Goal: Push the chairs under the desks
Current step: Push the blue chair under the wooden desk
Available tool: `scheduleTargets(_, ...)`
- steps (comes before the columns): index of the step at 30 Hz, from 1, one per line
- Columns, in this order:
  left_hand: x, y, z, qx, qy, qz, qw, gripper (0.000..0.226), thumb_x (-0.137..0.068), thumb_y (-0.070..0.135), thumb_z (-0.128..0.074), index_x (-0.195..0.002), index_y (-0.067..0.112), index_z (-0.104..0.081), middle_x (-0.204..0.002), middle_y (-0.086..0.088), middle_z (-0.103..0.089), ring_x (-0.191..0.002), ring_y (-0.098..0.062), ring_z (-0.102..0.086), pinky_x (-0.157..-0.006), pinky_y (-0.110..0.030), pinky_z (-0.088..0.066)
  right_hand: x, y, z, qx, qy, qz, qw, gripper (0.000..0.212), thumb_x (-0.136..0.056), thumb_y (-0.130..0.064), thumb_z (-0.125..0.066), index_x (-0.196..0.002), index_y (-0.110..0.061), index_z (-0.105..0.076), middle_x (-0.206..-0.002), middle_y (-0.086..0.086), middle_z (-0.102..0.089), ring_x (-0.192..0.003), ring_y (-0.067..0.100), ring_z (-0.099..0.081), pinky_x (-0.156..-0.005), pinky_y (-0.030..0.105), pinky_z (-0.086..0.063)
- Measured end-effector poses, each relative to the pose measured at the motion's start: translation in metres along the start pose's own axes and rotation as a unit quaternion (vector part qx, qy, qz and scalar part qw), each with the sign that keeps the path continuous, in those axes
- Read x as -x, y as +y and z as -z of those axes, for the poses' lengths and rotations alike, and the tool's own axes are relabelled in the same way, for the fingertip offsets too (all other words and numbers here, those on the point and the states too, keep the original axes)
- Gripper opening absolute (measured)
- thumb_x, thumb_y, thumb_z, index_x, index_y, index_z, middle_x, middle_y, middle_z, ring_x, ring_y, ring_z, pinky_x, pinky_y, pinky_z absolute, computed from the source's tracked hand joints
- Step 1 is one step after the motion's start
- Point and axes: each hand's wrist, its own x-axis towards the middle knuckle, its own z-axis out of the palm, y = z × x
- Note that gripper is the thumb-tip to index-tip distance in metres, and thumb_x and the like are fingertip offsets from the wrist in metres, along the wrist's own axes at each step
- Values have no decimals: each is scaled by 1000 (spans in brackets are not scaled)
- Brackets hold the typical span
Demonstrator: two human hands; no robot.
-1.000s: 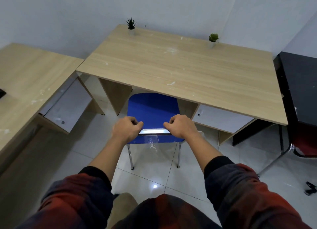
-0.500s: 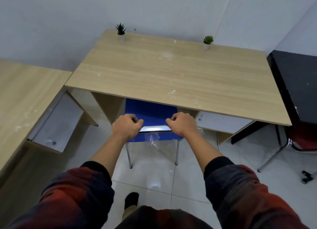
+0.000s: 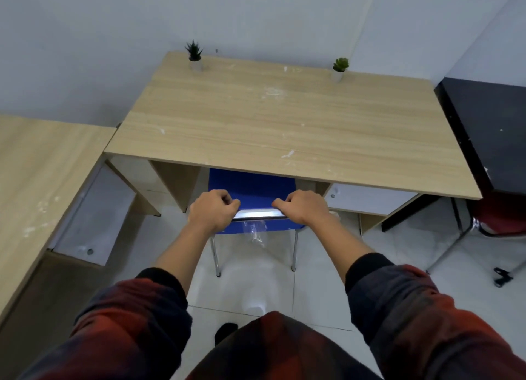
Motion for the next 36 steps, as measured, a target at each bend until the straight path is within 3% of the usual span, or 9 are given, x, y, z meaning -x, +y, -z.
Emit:
scheduleTargets(4, -2, -6, 3, 19, -14, -26, 999, 29, -72, 47, -50, -62, 23, -60, -65, 5, -65, -68, -22, -62, -65, -33, -48, 6, -4, -7, -2, 22, -22, 1000, 49, -89, -55, -43, -61, -15, -48, -56, -2, -47, -55, 20, -47, -53, 28, -34)
scheduleTargets(7, -7, -12, 14, 26, -21, -39, 999, 28, -71, 46, -48, -60, 23, -60, -64, 5, -65, -67, -20, -61, -64, -33, -47, 4, -15, -10, -26, 33, -36, 998, 47, -89, -53, -46, -66, -14, -59, -62, -1, -57, -59, 21, -54, -55, 28, -40)
scheduleTargets(12, -21, -18, 32, -59, -27, -10, 998, 28, -89, 43, -54, -66, 26, -57, -67, 8, -58, -75, -22, -59, -65, -31, -39, -1, -38, -16, -69, 47, -5, 997, 53, -85, -57, -49, -81, -10, -74, -74, 3, -73, -70, 23, -67, -66, 32, -53)
scheduleTargets(17, -9, 3, 17, -132, -64, -5, 989, 38, -89, 50, -45, -69, 24, -63, -75, 2, -64, -79, -25, -62, -68, -31, -44, 2, -9, -4, -87, 58, 23, 994, 37, -87, -50, -59, -72, -18, -72, -64, -8, -63, -62, 10, -56, -57, 26, -36)
scheduleTargets(19, 6, 8, 6, -129, -68, 3, 989, 42, -86, 51, -43, -71, 20, -67, -72, 1, -64, -75, -24, -61, -66, -30, -44, 7, 3, -2, -79, 52, 27, 995, 36, -87, -48, -60, -69, -19, -70, -64, -5, -64, -63, 13, -57, -57, 26, -36)
scheduleTargets(24, 22, -3, 1, -58, -45, 18, 997, 39, -83, 49, -50, -55, 23, -54, -60, 6, -56, -65, -21, -56, -59, -28, -39, 20, -1, -9, -77, 74, -6, 994, 36, -87, -40, -55, -71, -13, -72, -66, 1, -66, -61, 20, -57, -55, 27, -36)
scheduleTargets(28, 20, -18, 12, -37, -37, -1, 999, 34, -86, 40, -55, -58, 21, -59, -60, 5, -60, -63, -19, -57, -56, -27, -37, 25, -18, -20, -82, 86, -23, 993, 39, -86, -41, -53, -67, -11, -70, -61, 2, -63, -61, 22, -59, -55, 27, -38)
scheduleTargets(32, 9, -11, 13, -47, -41, -12, 998, 34, -83, 42, -54, -58, 20, -60, -62, 4, -64, -65, -19, -60, -59, -28, -42, 21, -16, -15, -102, 93, -46, 989, 38, -87, -41, -54, -60, -16, -65, -58, -1, -61, -63, 23, -60, -57, 27, -39)
scheduleTargets(36, -11, -7, 18, -58, -46, -36, 997, 33, -84, 46, -54, -62, 23, -63, -65, 7, -64, -67, -18, -61, -63, -30, -46, 15, -20, -11, -115, 109, -75, 984, 38, -87, -41, -54, -66, -13, -69, -59, -1, -62, -62, 21, -58, -55, 27, -36)
